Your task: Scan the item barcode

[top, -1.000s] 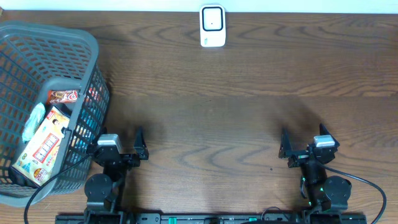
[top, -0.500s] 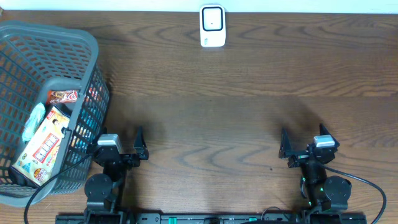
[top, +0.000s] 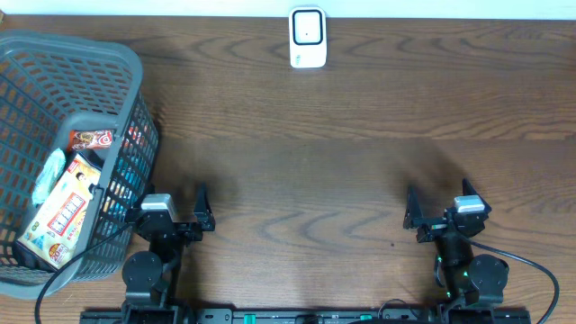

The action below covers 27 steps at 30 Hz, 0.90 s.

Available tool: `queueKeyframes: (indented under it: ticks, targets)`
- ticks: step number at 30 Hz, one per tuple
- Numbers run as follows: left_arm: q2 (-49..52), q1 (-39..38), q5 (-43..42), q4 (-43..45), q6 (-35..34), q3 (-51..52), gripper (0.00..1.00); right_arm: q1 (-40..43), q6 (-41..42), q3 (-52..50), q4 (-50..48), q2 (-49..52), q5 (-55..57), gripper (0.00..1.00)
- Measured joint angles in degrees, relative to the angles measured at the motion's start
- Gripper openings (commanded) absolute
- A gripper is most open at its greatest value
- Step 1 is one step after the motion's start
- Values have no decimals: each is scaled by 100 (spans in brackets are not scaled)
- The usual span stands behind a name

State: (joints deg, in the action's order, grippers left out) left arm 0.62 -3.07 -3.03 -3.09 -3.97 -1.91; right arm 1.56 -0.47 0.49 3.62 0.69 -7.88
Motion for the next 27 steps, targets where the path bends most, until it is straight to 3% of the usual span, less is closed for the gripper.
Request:
queueKeyframes:
  ticks: [13, 21, 27]
  targets:
    - [0, 0, -90, 7, 0, 0, 100, 0, 0, 0, 0, 0, -2, 99]
    - [203, 0, -1141, -127, -4, -219, 100, 0, 0, 0, 0, 0, -2, 99]
    - [820, 0, -1784, -133, -90, -1163, 100, 0, 2, 0, 0, 0, -2, 99]
